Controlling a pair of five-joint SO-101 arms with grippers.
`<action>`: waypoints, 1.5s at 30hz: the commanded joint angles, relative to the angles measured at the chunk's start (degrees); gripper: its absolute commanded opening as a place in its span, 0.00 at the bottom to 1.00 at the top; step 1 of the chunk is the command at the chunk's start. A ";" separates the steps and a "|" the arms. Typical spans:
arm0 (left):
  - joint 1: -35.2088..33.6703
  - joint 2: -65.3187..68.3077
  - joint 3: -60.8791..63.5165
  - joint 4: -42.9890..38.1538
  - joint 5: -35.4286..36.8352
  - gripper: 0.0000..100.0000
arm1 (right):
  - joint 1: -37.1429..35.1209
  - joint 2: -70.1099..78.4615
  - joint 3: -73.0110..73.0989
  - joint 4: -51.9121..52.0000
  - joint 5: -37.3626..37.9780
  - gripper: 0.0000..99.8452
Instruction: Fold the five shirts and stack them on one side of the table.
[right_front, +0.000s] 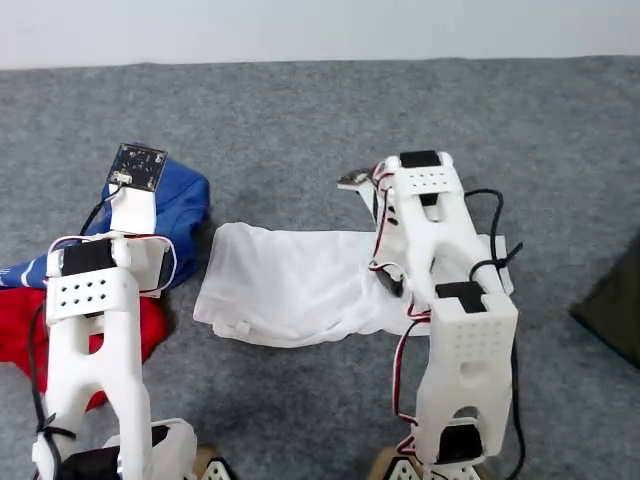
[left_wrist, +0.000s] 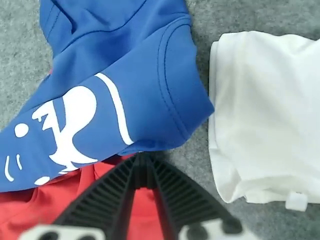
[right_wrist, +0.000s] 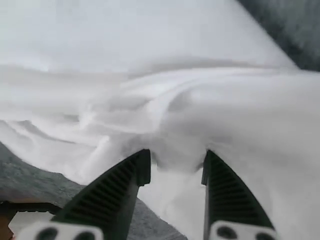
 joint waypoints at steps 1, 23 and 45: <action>-0.26 -1.85 -0.75 -0.79 0.44 0.00 | -1.63 -7.43 -5.80 2.07 0.00 0.18; -0.35 -1.93 -0.75 1.67 0.44 0.00 | 1.01 6.99 -10.55 -2.24 2.99 0.18; -0.35 -1.93 -4.62 3.60 0.09 0.00 | 5.58 -0.13 -10.64 6.64 2.90 0.19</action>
